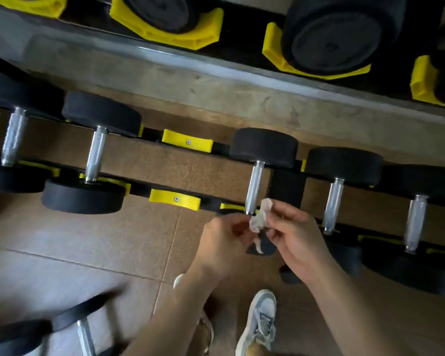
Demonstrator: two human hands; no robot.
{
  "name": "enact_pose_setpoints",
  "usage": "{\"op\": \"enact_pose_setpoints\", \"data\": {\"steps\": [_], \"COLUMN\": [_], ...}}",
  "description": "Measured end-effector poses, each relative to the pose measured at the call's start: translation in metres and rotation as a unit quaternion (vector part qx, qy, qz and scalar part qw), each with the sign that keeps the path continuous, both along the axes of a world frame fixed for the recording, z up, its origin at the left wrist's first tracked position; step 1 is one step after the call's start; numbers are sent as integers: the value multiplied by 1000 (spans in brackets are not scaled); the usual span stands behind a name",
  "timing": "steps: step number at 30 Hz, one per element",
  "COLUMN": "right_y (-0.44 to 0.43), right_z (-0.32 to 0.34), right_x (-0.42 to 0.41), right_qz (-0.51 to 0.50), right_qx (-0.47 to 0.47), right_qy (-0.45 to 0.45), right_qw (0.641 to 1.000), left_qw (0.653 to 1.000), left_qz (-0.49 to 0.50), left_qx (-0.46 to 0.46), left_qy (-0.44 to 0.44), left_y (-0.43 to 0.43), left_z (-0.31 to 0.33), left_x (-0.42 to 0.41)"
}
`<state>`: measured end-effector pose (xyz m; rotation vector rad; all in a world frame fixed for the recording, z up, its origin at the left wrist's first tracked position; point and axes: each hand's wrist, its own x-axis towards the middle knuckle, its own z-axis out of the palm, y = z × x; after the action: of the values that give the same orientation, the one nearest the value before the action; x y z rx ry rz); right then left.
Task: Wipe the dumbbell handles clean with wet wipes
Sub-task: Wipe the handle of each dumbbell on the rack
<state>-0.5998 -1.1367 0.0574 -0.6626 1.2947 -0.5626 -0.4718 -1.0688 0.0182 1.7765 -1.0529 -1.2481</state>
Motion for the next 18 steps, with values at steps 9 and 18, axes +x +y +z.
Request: {"op": "enact_pose_setpoints", "data": {"steps": [9, 18], "right_y": [-56, -94], "right_z": [-152, -182], "right_x": [-2, 7], "right_qz": [103, 46], "right_qx": [-233, -392], "right_qy": [291, 232], "right_qw": [922, 889], "left_qw": [972, 989], "left_qz": [-43, -15], "left_qx": [-32, -141], "left_qy": [-229, -32], "left_y": [-72, -116], "left_z": [-108, -147], "left_x": [14, 22]}}
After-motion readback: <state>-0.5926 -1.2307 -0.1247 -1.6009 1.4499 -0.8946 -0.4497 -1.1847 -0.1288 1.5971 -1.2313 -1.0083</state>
